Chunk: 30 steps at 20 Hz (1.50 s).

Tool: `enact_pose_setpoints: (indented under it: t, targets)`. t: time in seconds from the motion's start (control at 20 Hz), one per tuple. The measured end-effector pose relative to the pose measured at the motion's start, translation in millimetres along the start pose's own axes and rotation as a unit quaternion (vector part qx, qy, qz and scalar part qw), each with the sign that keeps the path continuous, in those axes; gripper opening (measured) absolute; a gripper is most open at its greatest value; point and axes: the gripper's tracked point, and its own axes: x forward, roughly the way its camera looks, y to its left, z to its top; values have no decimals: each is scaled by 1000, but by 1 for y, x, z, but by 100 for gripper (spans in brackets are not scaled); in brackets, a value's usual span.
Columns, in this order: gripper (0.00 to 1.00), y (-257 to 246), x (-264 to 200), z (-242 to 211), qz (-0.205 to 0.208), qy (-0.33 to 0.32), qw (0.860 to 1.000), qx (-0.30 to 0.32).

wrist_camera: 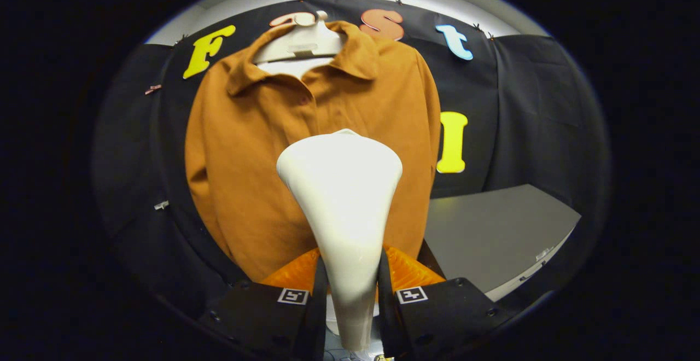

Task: Iron the clothes twice with a garment steamer, once on the left side and once on the right side.

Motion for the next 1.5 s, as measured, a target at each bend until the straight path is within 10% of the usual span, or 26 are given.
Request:
enact_pose_setpoints:
  t: [0.65, 1.5]
  targets:
    - [43, 95, 53, 36, -10, -24, 1000, -18]
    - [43, 90, 62, -62, -62, 51, 995, -63]
